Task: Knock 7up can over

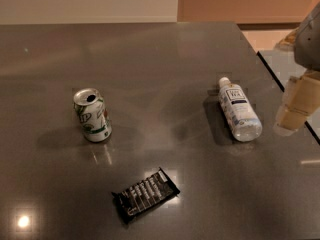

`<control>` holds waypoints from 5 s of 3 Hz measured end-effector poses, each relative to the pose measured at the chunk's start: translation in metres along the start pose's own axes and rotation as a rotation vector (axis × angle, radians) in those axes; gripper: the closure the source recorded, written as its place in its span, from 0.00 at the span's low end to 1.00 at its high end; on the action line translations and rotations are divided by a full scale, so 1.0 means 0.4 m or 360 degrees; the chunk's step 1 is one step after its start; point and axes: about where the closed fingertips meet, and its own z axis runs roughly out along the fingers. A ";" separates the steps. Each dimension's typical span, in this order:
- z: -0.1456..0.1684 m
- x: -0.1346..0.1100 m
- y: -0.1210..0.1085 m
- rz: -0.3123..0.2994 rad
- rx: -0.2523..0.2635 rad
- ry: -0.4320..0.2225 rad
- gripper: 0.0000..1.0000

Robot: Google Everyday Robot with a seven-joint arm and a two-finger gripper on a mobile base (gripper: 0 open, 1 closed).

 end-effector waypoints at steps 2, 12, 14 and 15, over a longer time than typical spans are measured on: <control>-0.026 -0.084 -0.011 -0.0017 0.0042 -0.0121 0.00; 0.393 -0.920 0.191 -0.0335 -0.0497 -0.1041 0.17; 0.352 -0.886 0.196 -0.0329 -0.0521 -0.1119 0.64; 0.310 -0.863 0.175 -0.0322 -0.0504 -0.1111 0.87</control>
Offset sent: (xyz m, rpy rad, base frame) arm 0.0213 0.0664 0.0345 0.1570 -0.0809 0.0522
